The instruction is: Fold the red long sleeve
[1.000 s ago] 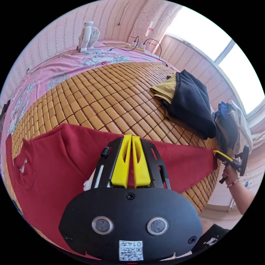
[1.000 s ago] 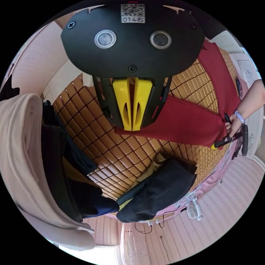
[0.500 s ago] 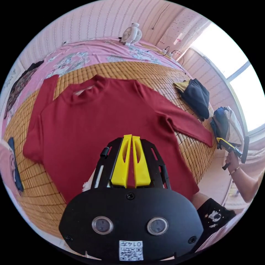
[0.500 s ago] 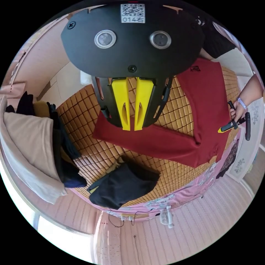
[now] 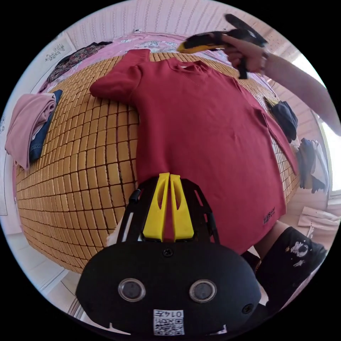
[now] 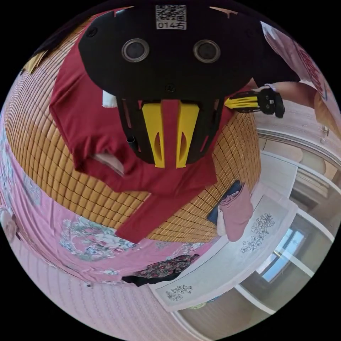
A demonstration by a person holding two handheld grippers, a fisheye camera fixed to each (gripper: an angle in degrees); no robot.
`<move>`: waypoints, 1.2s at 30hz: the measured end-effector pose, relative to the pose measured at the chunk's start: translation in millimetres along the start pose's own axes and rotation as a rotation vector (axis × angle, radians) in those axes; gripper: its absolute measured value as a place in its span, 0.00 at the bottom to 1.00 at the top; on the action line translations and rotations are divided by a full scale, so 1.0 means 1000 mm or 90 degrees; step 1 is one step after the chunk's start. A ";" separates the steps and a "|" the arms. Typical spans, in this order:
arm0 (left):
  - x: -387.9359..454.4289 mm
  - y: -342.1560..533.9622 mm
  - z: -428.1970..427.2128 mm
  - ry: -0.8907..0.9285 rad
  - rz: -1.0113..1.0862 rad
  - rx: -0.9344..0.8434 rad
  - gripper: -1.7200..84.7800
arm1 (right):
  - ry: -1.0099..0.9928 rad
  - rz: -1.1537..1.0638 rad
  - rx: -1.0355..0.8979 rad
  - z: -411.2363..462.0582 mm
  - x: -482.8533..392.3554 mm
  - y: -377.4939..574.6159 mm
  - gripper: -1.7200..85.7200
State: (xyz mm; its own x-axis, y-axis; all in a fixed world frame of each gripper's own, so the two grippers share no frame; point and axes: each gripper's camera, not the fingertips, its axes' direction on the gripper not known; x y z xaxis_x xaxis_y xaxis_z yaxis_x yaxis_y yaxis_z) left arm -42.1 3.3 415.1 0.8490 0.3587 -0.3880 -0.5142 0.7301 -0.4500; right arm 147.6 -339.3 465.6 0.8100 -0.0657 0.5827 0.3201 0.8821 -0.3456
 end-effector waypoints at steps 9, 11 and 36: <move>-0.048 0.033 0.007 0.094 -0.082 0.037 0.01 | 0.211 0.025 -0.106 0.133 -0.049 -0.147 0.17; -0.060 0.039 0.009 0.121 -0.100 0.040 0.01 | 0.234 0.019 -0.085 0.132 -0.050 -0.152 0.13; -0.216 0.229 -0.033 0.223 -0.395 0.119 0.02 | -0.217 -0.259 -0.055 0.024 -0.058 -0.144 0.12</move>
State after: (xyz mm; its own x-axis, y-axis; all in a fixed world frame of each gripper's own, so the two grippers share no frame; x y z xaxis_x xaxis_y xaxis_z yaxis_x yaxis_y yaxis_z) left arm -347.5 73.5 369.5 0.8725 -0.3362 -0.3545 0.1039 0.8367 -0.5378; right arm 42.9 -450.8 499.6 0.4111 -0.2261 0.8831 0.6253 0.7748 -0.0927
